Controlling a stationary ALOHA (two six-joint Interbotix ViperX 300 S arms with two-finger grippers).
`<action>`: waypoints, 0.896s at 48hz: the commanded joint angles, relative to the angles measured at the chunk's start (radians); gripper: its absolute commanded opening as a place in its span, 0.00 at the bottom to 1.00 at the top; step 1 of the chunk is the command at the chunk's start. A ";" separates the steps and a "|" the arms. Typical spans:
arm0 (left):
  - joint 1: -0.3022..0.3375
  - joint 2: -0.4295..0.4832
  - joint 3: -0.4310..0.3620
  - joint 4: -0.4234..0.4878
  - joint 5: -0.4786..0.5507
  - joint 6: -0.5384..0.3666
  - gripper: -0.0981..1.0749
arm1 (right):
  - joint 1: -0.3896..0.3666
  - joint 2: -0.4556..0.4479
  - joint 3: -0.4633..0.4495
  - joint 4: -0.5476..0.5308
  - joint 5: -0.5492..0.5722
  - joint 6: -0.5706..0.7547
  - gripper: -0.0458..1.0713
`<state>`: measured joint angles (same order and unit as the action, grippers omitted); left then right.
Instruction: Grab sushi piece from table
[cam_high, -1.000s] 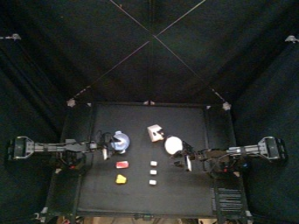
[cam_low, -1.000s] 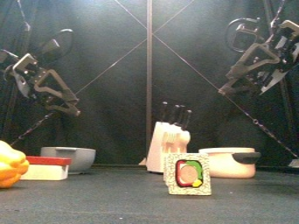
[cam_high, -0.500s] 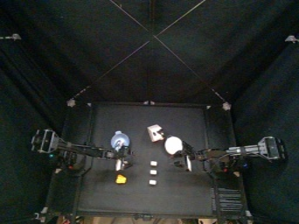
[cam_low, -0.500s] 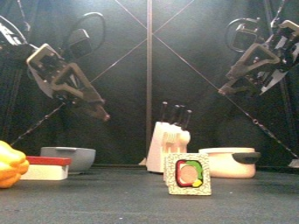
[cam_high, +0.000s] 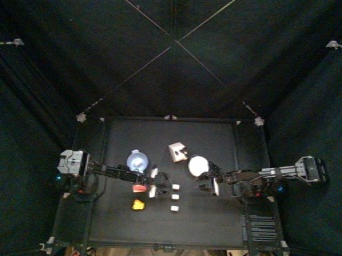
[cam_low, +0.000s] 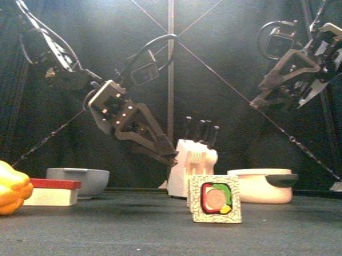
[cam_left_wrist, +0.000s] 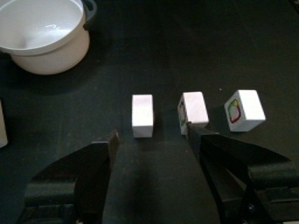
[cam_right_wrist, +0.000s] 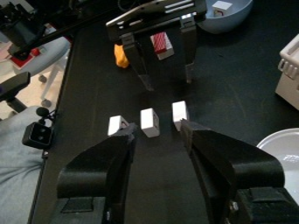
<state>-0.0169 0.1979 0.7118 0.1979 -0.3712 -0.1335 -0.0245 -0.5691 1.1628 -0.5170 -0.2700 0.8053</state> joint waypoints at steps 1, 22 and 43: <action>0.002 0.005 -0.041 0.002 -0.003 0.002 0.90 | 0.002 -0.005 -0.014 0.002 -0.008 -0.002 0.77; 0.002 0.075 -0.098 0.000 -0.002 0.000 0.90 | 0.002 -0.005 -0.015 0.002 -0.008 -0.002 0.77; 0.011 0.097 -0.101 -0.021 -0.003 0.000 0.85 | 0.002 -0.006 -0.014 -0.002 -0.008 -0.002 0.77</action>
<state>-0.0107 0.3053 0.6305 0.1810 -0.3697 -0.1335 -0.0245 -0.5706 1.1643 -0.5185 -0.2700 0.8053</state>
